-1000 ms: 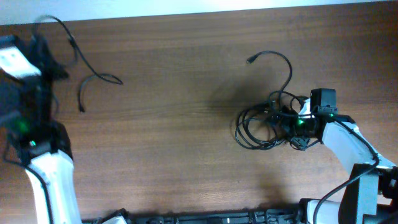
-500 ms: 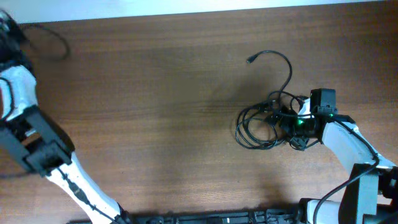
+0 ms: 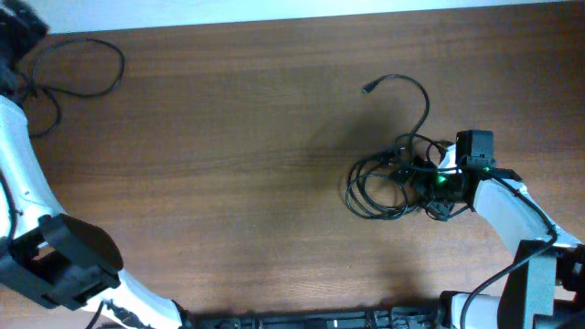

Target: Untangle cables

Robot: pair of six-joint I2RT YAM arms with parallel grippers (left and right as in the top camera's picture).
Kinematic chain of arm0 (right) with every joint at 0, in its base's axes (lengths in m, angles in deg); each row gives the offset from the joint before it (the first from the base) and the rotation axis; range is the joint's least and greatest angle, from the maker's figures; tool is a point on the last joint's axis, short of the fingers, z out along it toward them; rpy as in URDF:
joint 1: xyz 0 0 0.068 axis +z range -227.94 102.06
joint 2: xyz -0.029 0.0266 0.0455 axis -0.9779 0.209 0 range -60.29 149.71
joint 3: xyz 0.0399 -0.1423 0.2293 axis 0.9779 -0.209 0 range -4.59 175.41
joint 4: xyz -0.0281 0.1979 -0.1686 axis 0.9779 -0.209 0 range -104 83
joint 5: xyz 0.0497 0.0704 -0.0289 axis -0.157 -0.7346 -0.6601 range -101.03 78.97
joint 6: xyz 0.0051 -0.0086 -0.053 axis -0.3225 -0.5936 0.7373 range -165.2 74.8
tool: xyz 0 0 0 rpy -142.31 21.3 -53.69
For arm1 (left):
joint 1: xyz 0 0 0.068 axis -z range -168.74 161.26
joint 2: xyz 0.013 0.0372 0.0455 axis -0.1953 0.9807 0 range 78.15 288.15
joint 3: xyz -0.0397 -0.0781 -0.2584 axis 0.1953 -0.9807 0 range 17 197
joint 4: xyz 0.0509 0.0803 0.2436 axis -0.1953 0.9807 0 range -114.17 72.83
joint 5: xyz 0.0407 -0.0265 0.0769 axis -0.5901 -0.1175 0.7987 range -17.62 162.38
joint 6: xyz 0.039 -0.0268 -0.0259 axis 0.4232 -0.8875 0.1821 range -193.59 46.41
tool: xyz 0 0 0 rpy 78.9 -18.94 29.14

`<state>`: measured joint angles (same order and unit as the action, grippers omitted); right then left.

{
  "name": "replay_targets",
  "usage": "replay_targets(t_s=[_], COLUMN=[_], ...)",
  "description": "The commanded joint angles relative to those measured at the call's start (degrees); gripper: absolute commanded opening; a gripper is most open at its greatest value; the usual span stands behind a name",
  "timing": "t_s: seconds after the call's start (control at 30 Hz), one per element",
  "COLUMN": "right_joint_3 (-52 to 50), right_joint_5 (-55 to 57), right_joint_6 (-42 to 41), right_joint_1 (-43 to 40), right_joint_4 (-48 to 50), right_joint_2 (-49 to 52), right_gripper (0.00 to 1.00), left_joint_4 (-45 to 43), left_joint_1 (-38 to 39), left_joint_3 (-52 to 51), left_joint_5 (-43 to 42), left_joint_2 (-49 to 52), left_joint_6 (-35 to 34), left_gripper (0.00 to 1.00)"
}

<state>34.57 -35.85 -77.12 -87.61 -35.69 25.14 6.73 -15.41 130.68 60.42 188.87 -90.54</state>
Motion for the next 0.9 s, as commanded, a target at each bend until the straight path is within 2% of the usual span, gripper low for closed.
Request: replay_targets(t_s=[0.0,0.03,0.07,0.1,0.17,0.2,0.23,0.27,0.3,0.33,0.37,0.43,0.5,0.57,0.63,0.67,0.73,0.77,0.8,0.87], right_joint_3=[-0.83,-0.83,-0.83,-0.83,-0.85,-0.85,-0.9,-0.9,-0.9,-0.87,-0.57,2.54,11.58,21.55,27.63,28.44,28.44,28.57,28.7,28.7], right_joint_5=[1.46,1.46,1.46,1.46,-1.88,-5.31,-11.5,-13.79,-13.7,-13.22,-9.9,2.14,20.37,26.16,26.12,25.57,25.51,25.46,25.51,25.53], right_joint_6=[0.2,0.2,0.2,0.2,0.15,-0.02,-0.07,-0.79,-4.0,-5.66,-5.64,-5.57,-2.12,-0.15,-0.2,-0.2,-0.11,1.36,2.01,5.35], right_joint_1=[-0.07,-0.07,-0.07,-0.04,-0.04,0.5,3.13,6.51,10.29,19.17,23.34,24.57,20.0,14.71,11.78,11.41,11.41,11.41,11.41,11.41], right_joint_4=[-0.2,-0.2,-0.2,-0.2,3.65,6.88,13.25,18.29,23.28,34.23,37.97,28.79,4.13,-10.36,-17.35,-18.27,-20.68,-22.62,-24.81,-29.09], right_joint_2=[0.74,0.74,0.74,0.74,0.76,1.14,1.75,2.32,2.84,3.45,3.43,3.28,2.21,1.01,0.74,0.74,0.74,0.57,-0.74,-9.86], right_gripper=[0.99,0.99,0.98,0.99,0.95,0.78,0.67,0.65,0.65,0.77,0.96,0.98,0.99,0.99,0.99,0.99,0.98,0.99,0.99,0.99], left_joint_4=[5.44,9.42,13.35,20.98,28.48,29.46,29.57,29.66,29.88,30.62,31.41,34.03,39.85,44.94,48.76,48.85,48.48,48.33,48.33,50.58], left_joint_1=[3.34,4.74,6.03,8.87,12.55,13.07,13.18,13.11,13.05,13.03,13.03,13.05,14.05,18.1,24.02,30.12,38.45,41.88,44.94,50.38], left_joint_3=[-0.33,-0.33,-0.33,-0.33,-0.33,-0.33,-0.33,-0.33,-0.33,-0.33,-0.33,-0.33,-0.33,-0.33,-0.33,-0.35,-0.35,-0.35,-0.33,-0.39], left_joint_5=[-32.63,-37.27,-37.33,-37.16,-37.03,-36.39,-36.26,-36.26,-36.26,-36.24,-36.26,-36.26,-34.58,-22.93,-12.28,-7.08,-9.22,-8.7,-5.2,3.61], left_joint_2=[-0.15,-0.15,-0.15,-0.15,-0.15,-0.15,-0.15,-0.15,-0.15,-0.15,-0.15,-0.17,-0.17,-0.15,-0.15,-0.15,-0.15,-0.15,-0.15,-0.17], left_joint_6=[-1.68,-1.68,-1.64,-0.5,7.19,7.48,7.67,7.67,7.67,7.72,9.38,10.03,12.35,11.85,4.5,0.28,-0.35,1.44,2.32,-0.02], left_gripper=[0.99,0.99,0.99,0.99,0.99,0.99,0.99,0.99,0.99,0.99,0.99,0.99,0.99,0.99,0.99,0.99,0.99,0.99,0.99,1.0])
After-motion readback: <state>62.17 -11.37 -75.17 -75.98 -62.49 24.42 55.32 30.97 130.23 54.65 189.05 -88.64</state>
